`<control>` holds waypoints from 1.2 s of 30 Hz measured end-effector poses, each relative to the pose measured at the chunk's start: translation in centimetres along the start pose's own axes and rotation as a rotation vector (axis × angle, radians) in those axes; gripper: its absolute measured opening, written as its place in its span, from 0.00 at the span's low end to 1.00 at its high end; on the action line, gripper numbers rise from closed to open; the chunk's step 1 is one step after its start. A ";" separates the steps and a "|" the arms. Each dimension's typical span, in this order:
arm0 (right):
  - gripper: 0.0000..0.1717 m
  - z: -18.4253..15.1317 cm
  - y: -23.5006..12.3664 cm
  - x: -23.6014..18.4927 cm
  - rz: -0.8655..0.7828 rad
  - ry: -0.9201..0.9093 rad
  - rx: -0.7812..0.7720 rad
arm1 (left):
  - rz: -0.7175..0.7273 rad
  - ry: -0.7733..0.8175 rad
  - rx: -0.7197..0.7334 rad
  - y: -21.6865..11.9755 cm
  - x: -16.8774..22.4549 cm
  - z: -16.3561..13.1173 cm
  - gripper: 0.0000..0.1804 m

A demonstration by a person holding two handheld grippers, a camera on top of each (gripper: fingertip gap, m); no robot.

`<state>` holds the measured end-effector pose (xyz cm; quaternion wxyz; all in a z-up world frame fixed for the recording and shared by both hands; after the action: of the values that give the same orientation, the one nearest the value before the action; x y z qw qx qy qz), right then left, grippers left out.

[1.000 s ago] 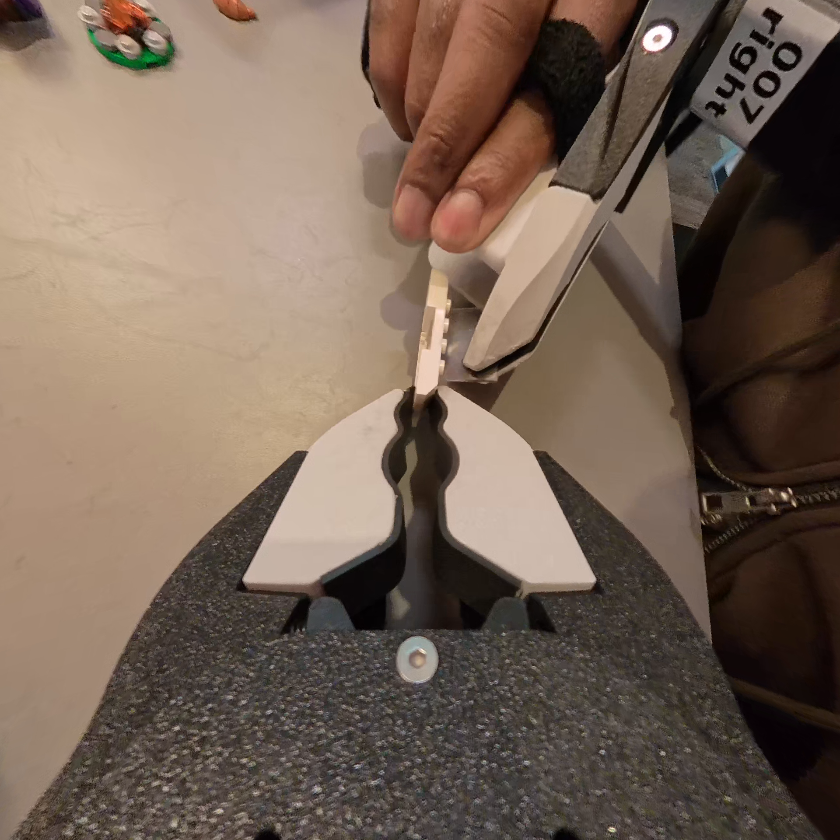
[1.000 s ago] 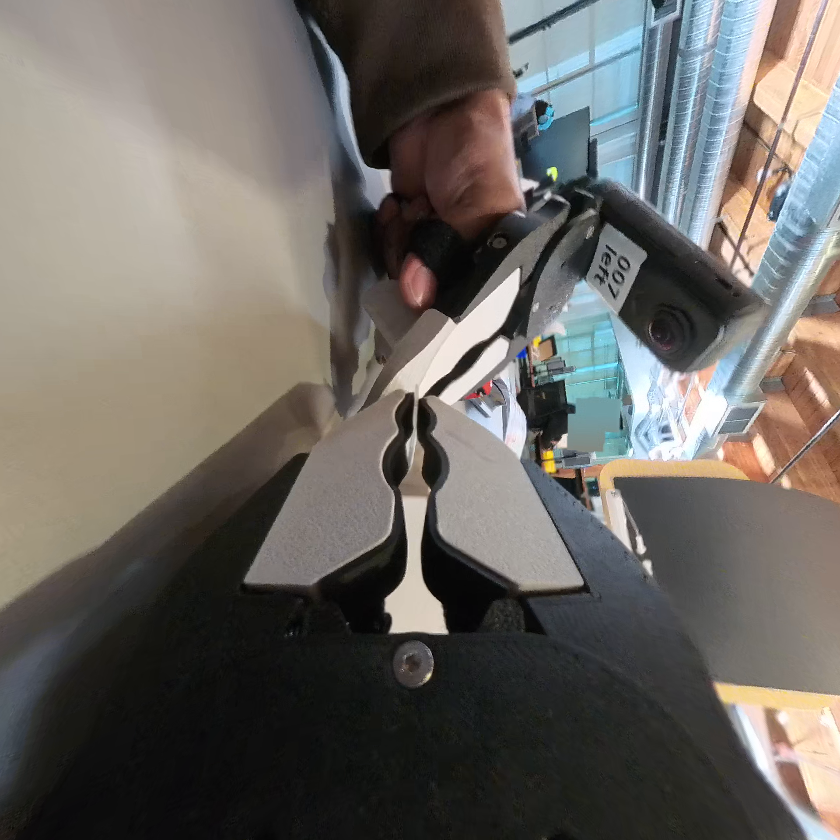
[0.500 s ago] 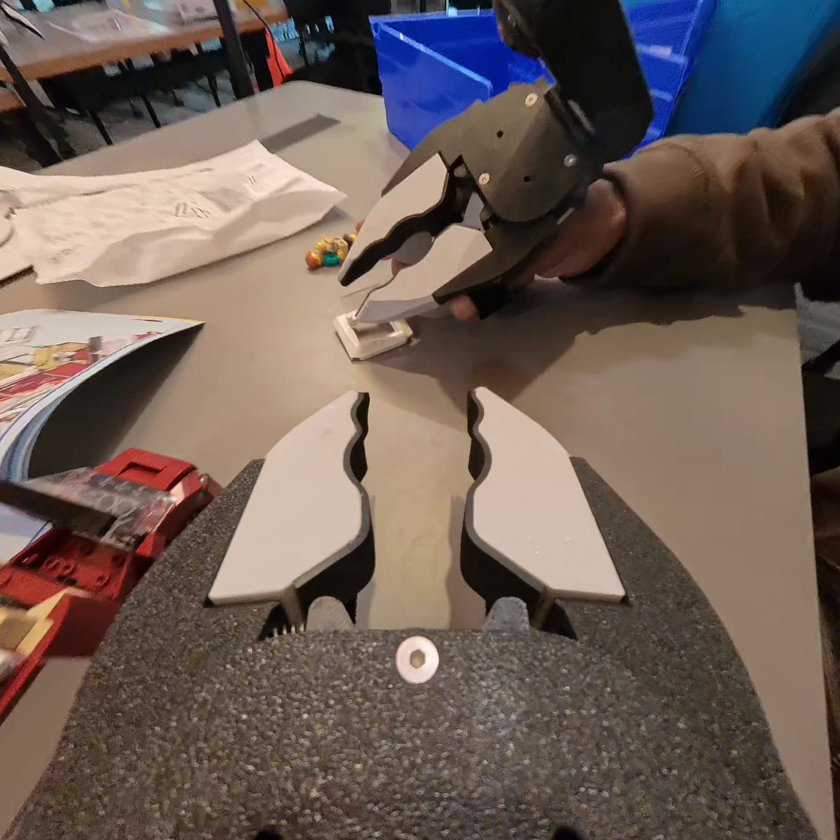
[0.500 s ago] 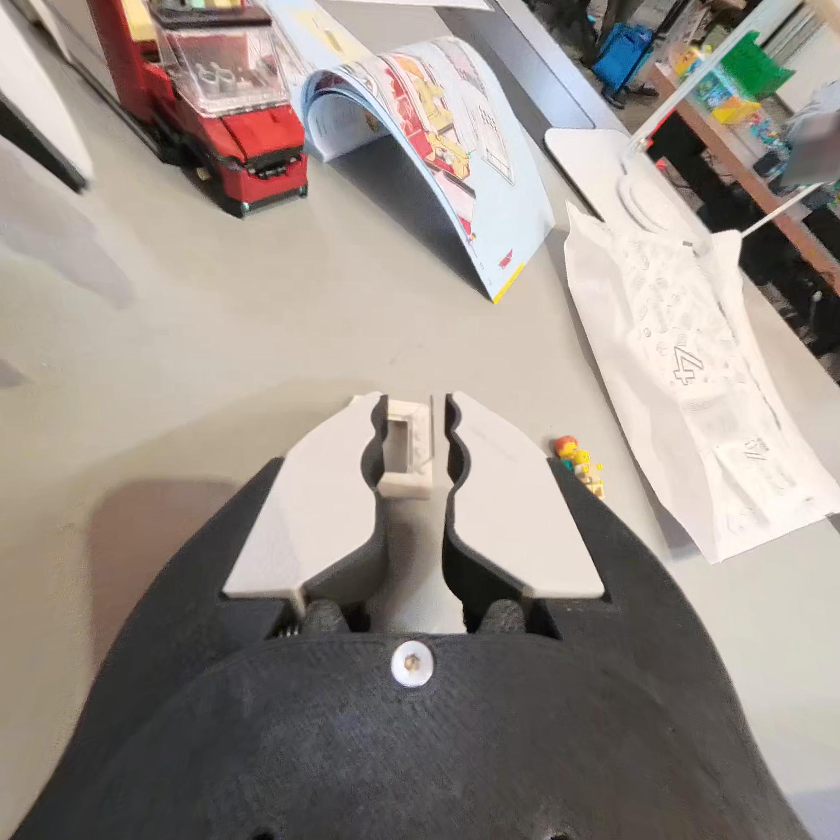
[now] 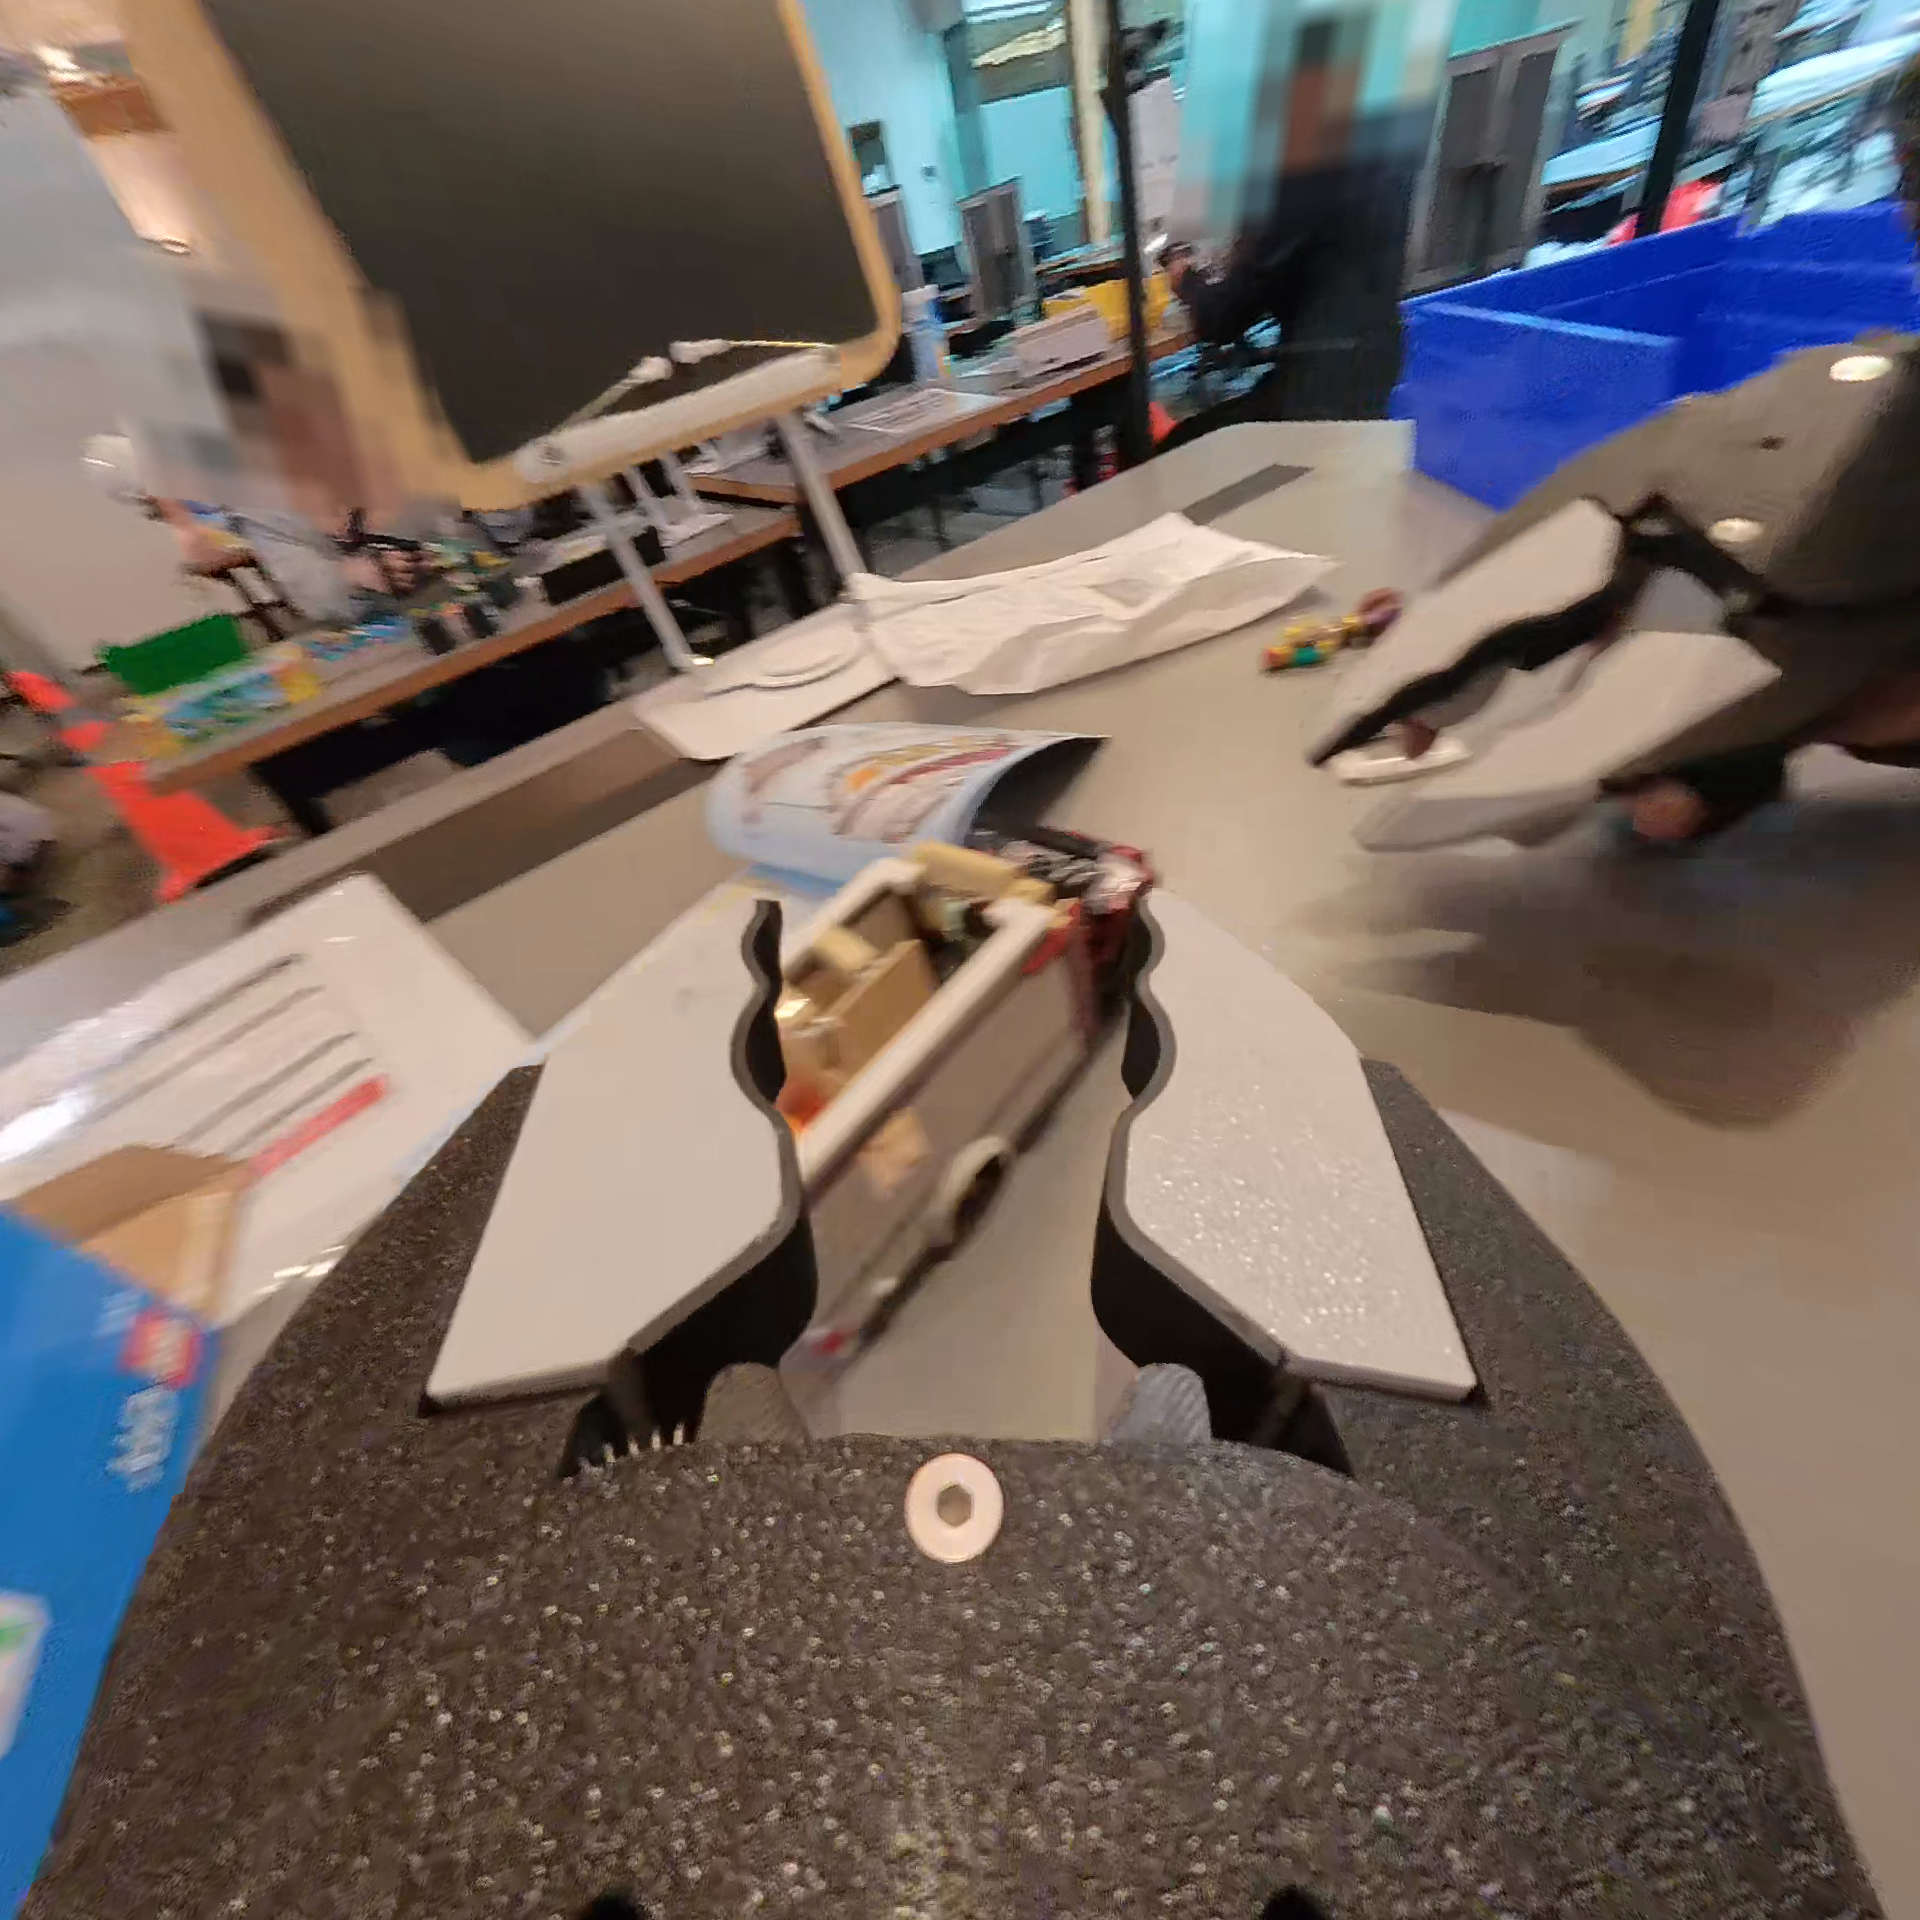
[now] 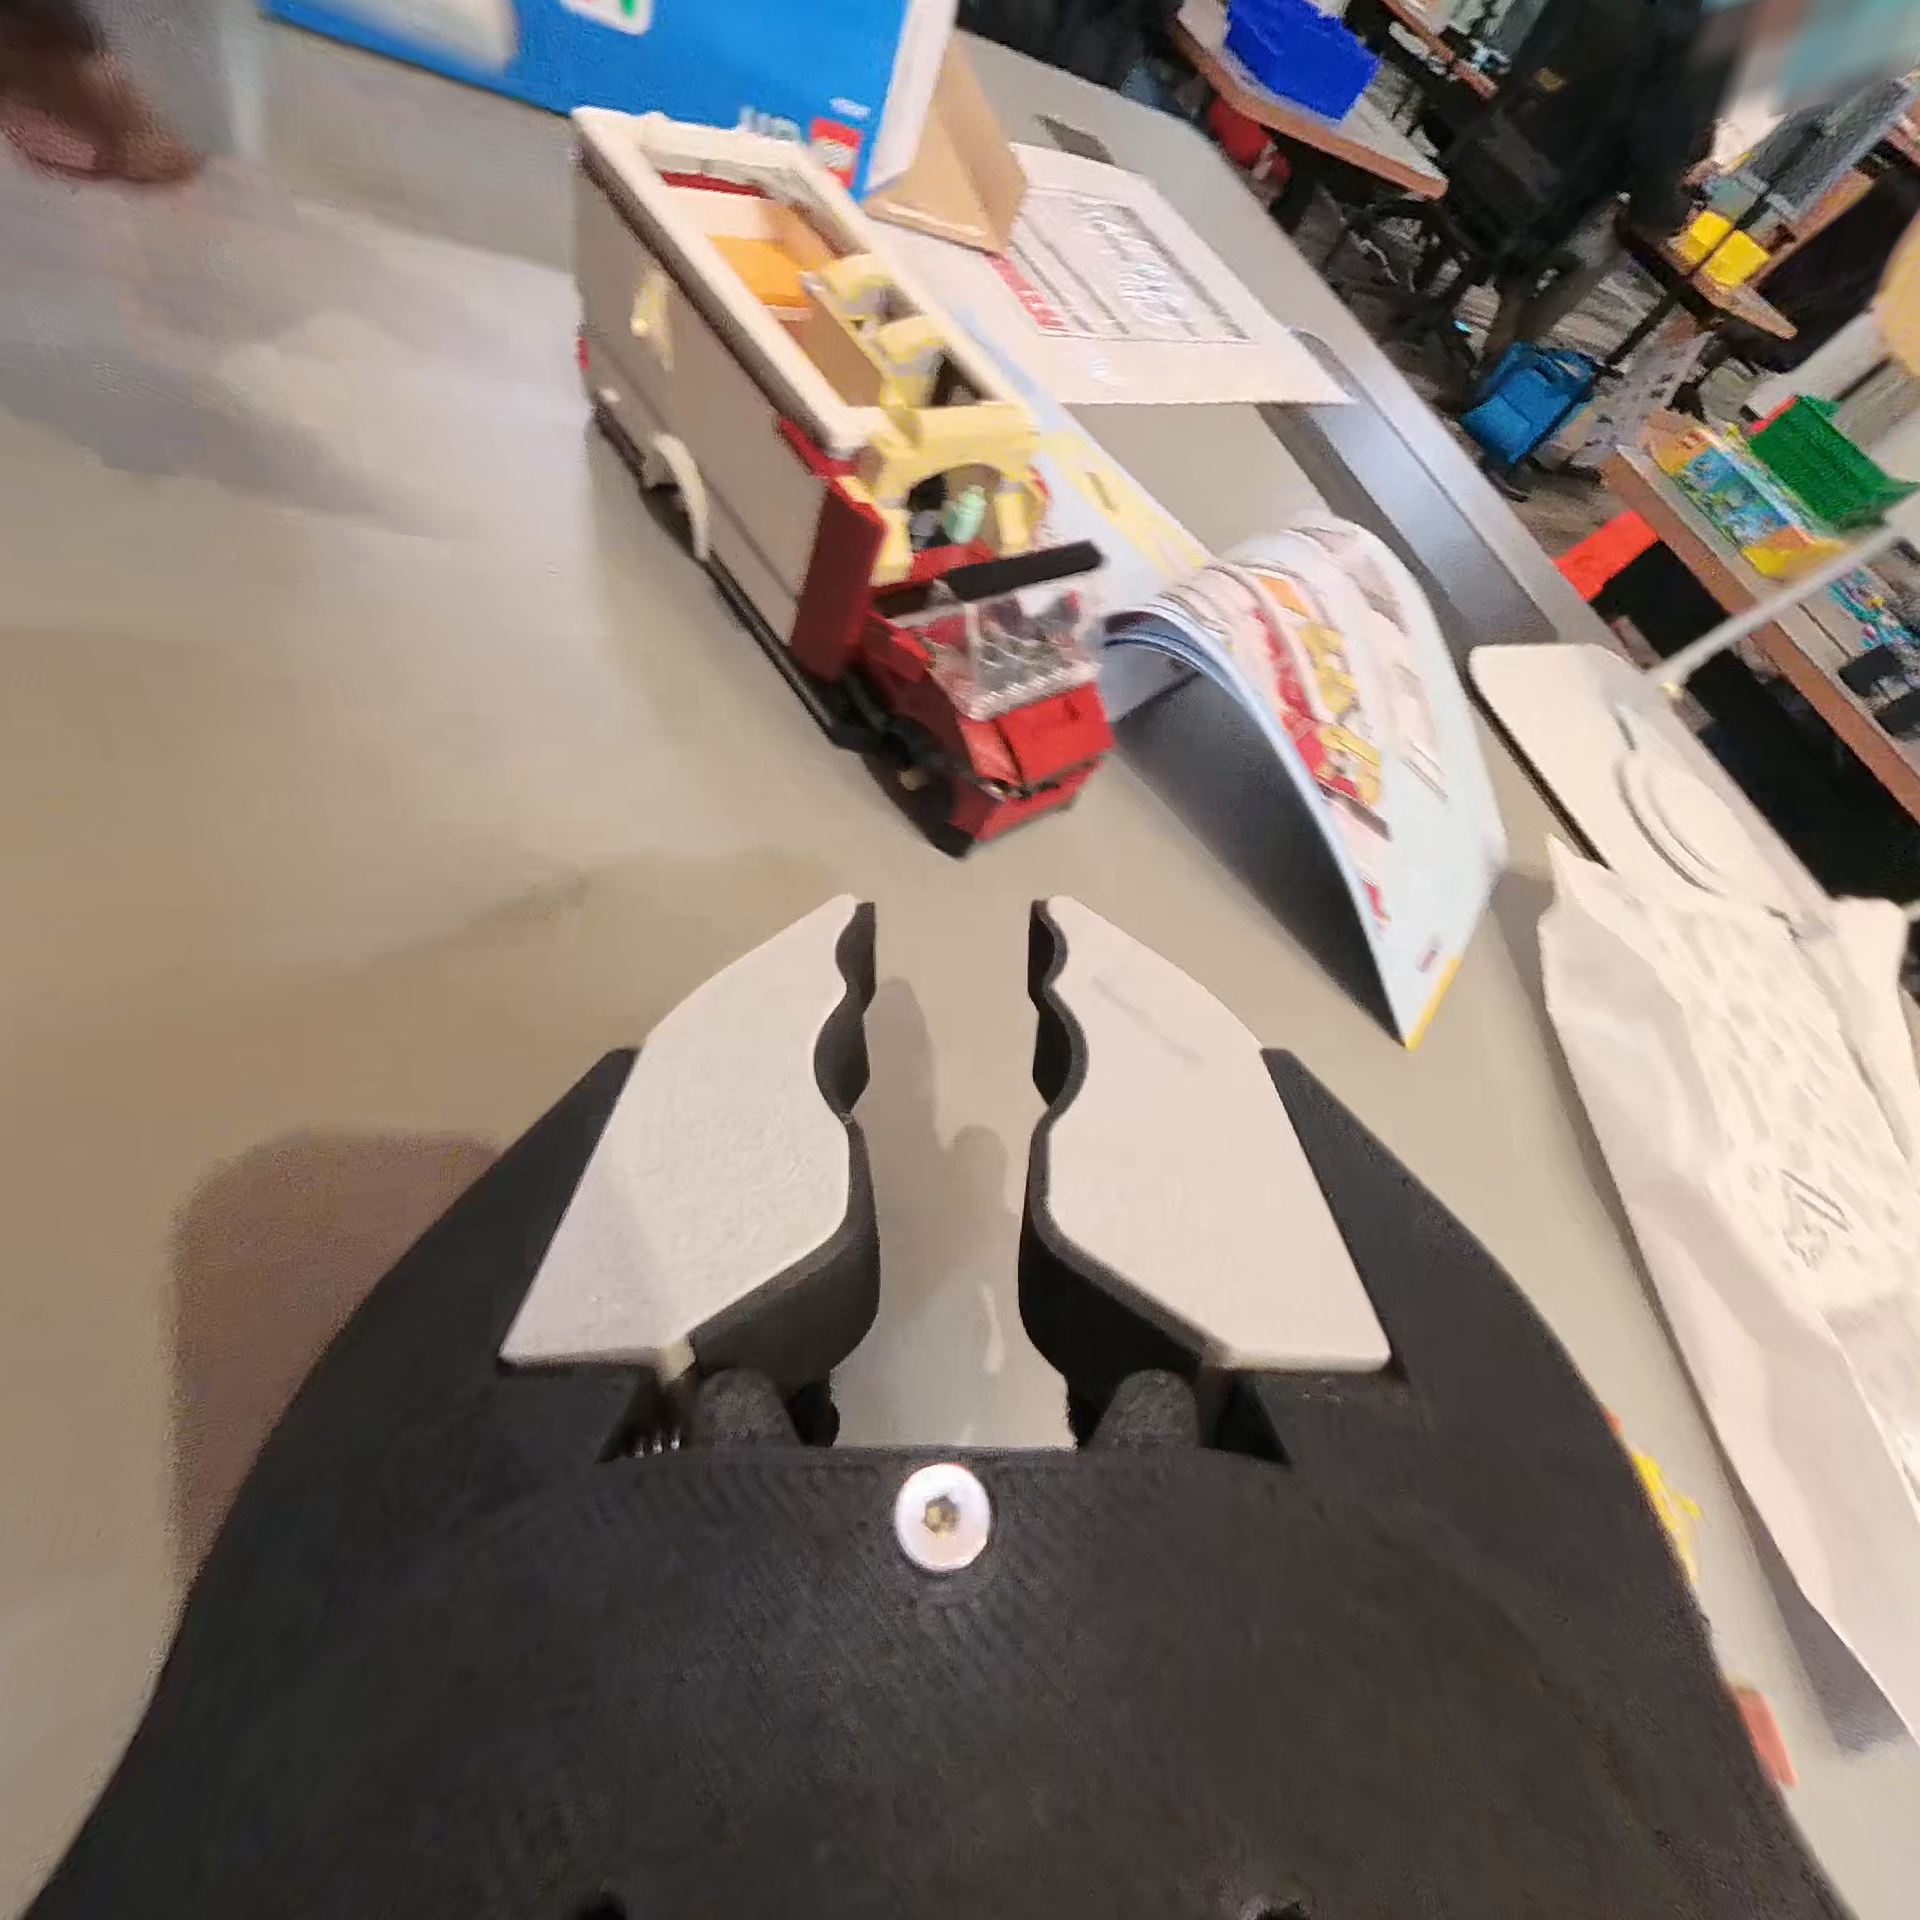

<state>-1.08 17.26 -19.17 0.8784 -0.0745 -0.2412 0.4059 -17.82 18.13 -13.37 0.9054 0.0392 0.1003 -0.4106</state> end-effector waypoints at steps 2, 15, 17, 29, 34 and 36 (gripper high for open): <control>0.16 0.1 1.2 -1.3 0.020 -0.032 -0.021 | 0.048 0.026 -0.027 -0.6 -3.0 -0.1 0.37; 0.37 -1.7 5.7 0.7 0.098 0.181 -0.217 | -0.210 -0.197 -0.386 -0.6 -4.8 -7.5 0.47; 0.40 -2.2 6.4 0.7 0.139 0.212 -0.271 | -0.243 -0.212 -0.420 -0.4 -4.3 -8.0 0.46; 0.40 -2.3 5.1 -1.2 0.255 0.154 -0.350 | -0.309 -0.138 -0.480 0.1 -1.7 -8.0 0.52; 0.38 -3.0 1.6 -2.2 0.273 0.147 -0.391 | -0.367 -0.122 -0.491 0.4 1.1 -7.2 0.53; 0.37 -3.6 0.2 -2.2 0.259 0.165 -0.399 | -0.407 -0.116 -0.493 0.4 2.6 -7.0 0.53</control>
<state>-0.69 15.93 -23.17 0.8036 -0.3096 -0.2326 0.4520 -16.89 17.62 -20.79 0.7911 -0.2258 0.1508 -0.5481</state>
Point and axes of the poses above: each gripper's, where its closed fingertips meet, y out along the fingers, z out of its top, x = y × z across the jaws, the point moved 2 cm from there along -y, back along the fingers, and after that the axes turned 8 degrees about x, right-handed, at the moved point
